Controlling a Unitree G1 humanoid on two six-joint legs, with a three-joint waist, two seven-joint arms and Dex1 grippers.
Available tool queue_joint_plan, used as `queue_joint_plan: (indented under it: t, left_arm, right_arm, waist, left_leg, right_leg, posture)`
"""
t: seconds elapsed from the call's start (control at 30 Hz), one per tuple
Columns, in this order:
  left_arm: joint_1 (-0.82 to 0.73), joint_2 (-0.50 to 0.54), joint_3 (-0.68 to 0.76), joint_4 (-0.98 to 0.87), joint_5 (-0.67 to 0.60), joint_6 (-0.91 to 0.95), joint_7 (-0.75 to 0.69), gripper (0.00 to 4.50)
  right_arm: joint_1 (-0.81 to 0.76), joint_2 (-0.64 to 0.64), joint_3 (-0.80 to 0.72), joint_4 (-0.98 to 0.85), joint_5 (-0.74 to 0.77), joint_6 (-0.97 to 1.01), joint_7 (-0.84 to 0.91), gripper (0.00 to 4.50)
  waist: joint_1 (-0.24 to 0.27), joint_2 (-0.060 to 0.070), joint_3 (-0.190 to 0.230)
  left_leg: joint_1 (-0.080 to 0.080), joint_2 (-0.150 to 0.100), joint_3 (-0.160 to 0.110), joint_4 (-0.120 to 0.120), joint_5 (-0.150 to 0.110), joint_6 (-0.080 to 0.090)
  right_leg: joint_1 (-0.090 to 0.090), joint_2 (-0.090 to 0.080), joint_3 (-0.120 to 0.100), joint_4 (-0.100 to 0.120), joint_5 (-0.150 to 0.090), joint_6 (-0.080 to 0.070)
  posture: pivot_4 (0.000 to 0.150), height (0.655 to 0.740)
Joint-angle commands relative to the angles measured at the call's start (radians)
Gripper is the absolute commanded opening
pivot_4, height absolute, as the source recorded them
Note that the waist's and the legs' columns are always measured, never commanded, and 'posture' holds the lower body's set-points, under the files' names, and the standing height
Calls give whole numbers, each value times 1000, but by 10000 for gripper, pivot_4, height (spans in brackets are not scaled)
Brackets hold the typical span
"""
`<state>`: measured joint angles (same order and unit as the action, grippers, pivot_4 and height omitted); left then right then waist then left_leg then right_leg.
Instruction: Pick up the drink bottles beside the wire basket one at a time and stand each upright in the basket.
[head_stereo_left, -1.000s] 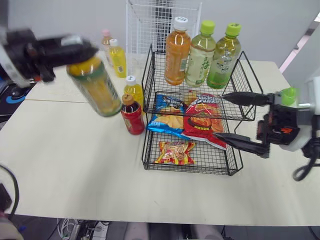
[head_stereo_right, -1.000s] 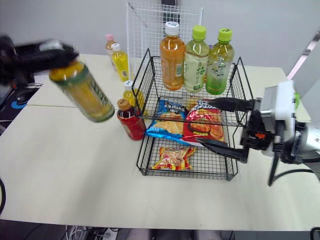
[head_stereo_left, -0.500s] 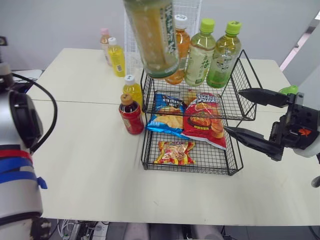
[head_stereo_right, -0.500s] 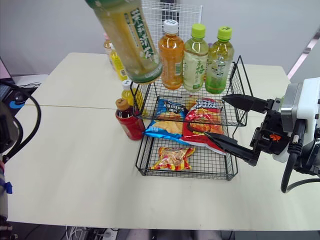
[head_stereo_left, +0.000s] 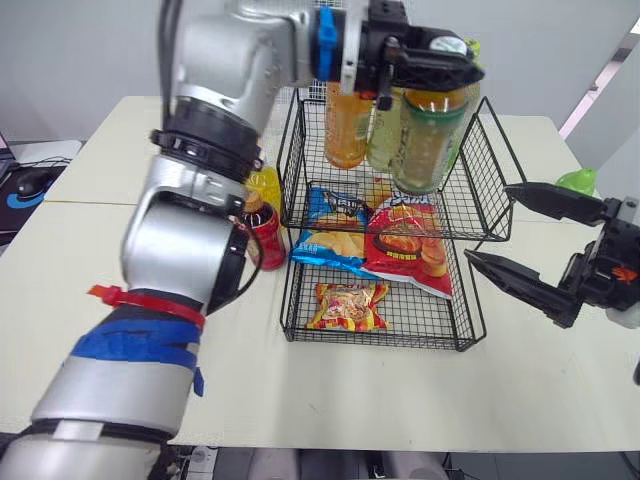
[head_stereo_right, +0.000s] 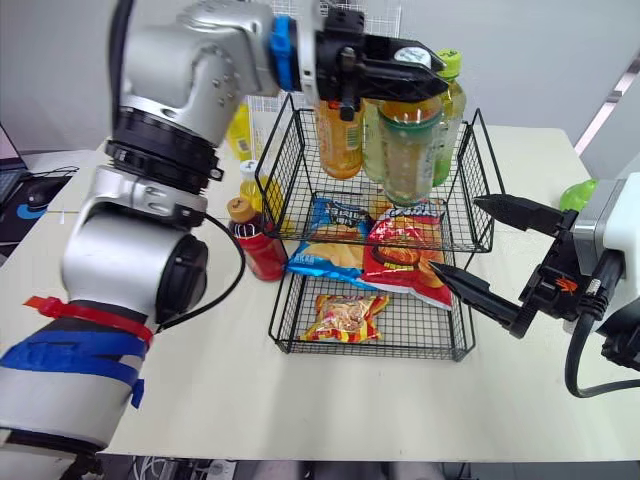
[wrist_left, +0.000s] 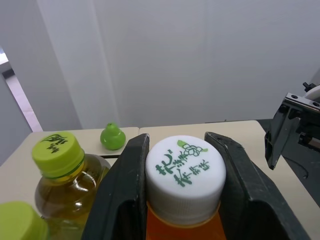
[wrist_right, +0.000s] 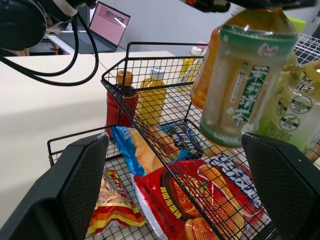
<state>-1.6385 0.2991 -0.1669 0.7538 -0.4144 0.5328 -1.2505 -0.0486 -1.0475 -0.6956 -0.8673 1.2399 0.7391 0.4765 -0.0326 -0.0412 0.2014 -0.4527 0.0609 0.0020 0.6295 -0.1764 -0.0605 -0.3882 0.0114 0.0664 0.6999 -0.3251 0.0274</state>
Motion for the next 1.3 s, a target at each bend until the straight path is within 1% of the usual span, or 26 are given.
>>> queue_joint_plan:
  t: [0.03,0.27,0.33,0.53,0.57,0.6,0.83,1.3]
  left_arm:
    - [-43,-35,53,50,20,-56,22,13565]
    - [-60,-83,57,125,57,-71,-17,13565]
    - [-62,-88,55,133,72,-91,-39,13565]
    - [-66,-95,64,141,87,-67,-84,13565]
    - [-66,-94,64,141,91,-68,-90,20848]
    - [-68,-93,66,141,92,-62,-99,22933]
    - [-66,-73,77,116,100,-51,-143,44631]
    - [-62,-17,110,54,78,-2,-205,44631]
  right_arm:
    - [16,-10,-53,-15,8,-16,-6,45000]
    - [80,8,-102,-27,-1,-33,22,45000]
    - [89,10,-109,-29,1,-39,22,45000]
    - [115,16,-123,-33,-5,-50,29,45000]
    - [118,16,-125,-34,-6,-52,28,45000]
    - [120,16,-127,-34,-7,-55,28,45000]
    - [98,30,-119,-23,-56,-85,-11,45000]
    - [79,11,-109,-6,-75,-84,-18,45000]
  waist:
    - [0,0,0]
    - [2,0,0]
    - [2,0,0]
    - [1,1,0]
    - [1,1,-1]
    - [1,1,-1]
    - [1,2,-1]
    - [1,2,-1]
  left_leg:
    - [0,0,0,0,0,0]
    - [0,0,0,0,0,0]
    - [0,0,-1,0,0,0]
    - [1,0,-1,0,0,0]
    - [1,0,-1,0,0,0]
    - [1,0,-1,0,0,0]
    - [1,0,-1,0,0,0]
    - [2,0,-1,1,0,0]
  right_leg:
    - [0,0,0,0,0,0]
    - [1,0,-1,0,0,0]
    - [1,0,-1,0,0,0]
    - [2,0,-1,0,0,0]
    - [2,0,-1,0,0,0]
    - [2,0,-1,0,0,0]
    - [2,0,-1,1,0,0]
    - [2,0,-1,2,0,0]
  posture:
    - [1500,7360]
    - [1500,7360]
    - [1500,7360]
    - [1500,7360]
    - [1500,7360]
    - [1500,7360]
    - [1500,7360]
    - [1500,7360]
